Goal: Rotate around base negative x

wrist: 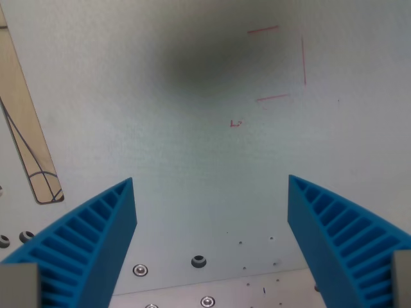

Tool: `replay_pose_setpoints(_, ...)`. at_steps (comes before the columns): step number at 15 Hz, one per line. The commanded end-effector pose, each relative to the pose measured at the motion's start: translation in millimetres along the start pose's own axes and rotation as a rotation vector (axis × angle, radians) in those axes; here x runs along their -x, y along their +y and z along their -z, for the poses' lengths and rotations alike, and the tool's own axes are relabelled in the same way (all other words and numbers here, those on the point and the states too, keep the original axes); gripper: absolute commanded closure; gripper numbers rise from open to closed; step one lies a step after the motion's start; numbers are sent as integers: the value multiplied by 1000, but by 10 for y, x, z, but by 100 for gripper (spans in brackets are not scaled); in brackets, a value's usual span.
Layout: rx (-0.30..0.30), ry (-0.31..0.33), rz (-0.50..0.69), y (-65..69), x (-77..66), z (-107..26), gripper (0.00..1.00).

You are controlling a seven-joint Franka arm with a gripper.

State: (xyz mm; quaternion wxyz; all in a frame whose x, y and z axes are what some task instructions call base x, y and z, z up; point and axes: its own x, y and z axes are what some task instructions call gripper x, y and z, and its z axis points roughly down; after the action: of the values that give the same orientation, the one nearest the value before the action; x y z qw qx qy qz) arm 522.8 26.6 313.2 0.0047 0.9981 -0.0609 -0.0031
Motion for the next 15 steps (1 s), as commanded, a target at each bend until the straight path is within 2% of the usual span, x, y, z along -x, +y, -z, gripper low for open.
replay_pose_setpoints(1,11,4,-1,1,0,12,0)
replay_pose_setpoints(15,173,23,-2,1,0,12,0)
